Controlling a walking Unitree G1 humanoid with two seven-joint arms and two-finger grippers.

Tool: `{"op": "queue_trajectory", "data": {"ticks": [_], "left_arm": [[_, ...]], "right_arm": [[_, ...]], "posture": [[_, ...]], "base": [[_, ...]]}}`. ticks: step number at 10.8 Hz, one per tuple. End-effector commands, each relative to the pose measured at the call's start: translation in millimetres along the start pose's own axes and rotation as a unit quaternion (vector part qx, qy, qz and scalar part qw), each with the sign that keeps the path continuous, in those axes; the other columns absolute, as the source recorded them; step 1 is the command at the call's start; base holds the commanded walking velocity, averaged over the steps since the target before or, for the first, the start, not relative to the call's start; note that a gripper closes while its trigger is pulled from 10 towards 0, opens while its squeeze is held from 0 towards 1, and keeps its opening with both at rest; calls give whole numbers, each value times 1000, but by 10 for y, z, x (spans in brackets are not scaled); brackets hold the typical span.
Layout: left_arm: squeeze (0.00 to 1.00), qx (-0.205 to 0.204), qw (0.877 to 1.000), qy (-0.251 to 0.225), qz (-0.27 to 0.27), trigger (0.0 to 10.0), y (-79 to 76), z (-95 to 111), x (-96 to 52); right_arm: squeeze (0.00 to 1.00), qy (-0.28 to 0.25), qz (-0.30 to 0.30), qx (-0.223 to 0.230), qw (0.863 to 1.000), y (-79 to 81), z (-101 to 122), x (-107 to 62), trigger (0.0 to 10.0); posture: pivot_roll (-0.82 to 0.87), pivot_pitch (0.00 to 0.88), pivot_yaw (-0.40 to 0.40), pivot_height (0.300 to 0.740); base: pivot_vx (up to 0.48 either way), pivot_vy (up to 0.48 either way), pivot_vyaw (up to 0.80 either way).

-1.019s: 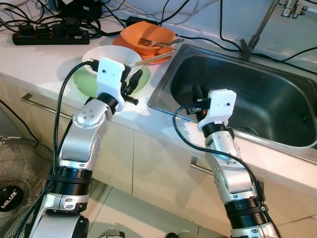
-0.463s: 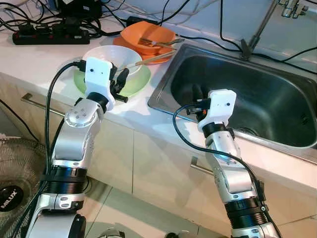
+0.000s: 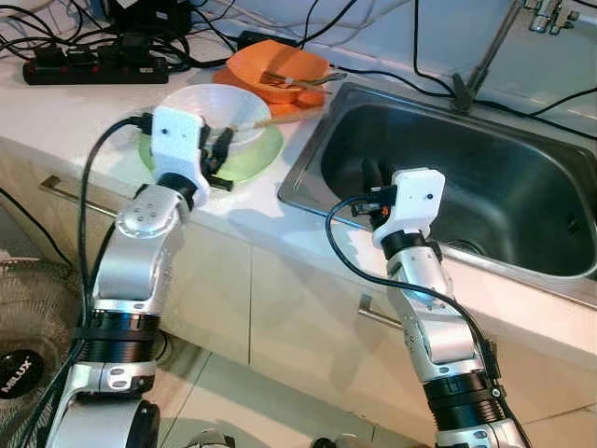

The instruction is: Kitchen organization

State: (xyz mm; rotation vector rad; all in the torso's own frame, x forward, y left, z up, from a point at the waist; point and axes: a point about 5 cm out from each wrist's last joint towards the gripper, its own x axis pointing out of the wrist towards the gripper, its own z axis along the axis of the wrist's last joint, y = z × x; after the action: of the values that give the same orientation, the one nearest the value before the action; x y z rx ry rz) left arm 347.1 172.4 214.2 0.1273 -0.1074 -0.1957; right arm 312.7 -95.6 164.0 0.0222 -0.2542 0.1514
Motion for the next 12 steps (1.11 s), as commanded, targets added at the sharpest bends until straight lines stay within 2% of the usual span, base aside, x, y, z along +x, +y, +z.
{"op": "queue_trajectory", "data": {"ticks": [1,4,5,6,7,8,9,10,11,12], "left_arm": [[0,-3,1000,19,3,10000,-5,-58,14],[0,46,999,-6,1,10000,-2,69,10],[0,76,995,-58,-27,10000,-116,287,23],[0,88,993,-69,-33,10000,-141,327,23],[0,147,981,-107,-67,10000,-253,456,11],[0,190,969,-119,-101,10000,-328,487,9],[1000,231,954,-128,-145,10000,-453,444,-4],[1000,268,940,-119,-171,10000,-584,373,-36],[1000,274,939,-105,-179,10000,-609,322,-24],[467,272,941,-93,-181,10000,-620,306,23]], "right_arm": [[0,10,-11,-7,1000,-55,-24,5,10000],[0,10,-10,-7,1000,-55,-24,6,10000],[0,10,-10,-7,1000,-55,-24,7,10000],[0,10,-10,-7,1000,-55,-24,7,10000],[0,11,-12,-7,1000,-61,-28,10,10000],[0,11,-13,-7,1000,-63,-32,13,10000],[0,11,-14,-7,1000,-58,-35,16,10000],[0,11,-15,-6,1000,-59,-33,17,10000],[0,10,-17,-6,1000,-64,-32,17,10000],[0,9,-21,-6,1000,-74,-31,15,10000]], "posture": [[-66,72,-114,740],[-63,76,-118,740],[-63,76,-118,740],[-63,76,-118,740],[-62,72,-112,740],[-61,71,-111,740],[-60,72,-109,740],[-61,70,-104,740],[-63,69,-98,740],[-63,69,-98,740]], "base": [[0,0,0],[0,0,0],[0,0,0],[0,0,0],[0,0,0],[0,0,0],[0,0,0],[0,0,0],[0,0,0],[0,0,0]]}}
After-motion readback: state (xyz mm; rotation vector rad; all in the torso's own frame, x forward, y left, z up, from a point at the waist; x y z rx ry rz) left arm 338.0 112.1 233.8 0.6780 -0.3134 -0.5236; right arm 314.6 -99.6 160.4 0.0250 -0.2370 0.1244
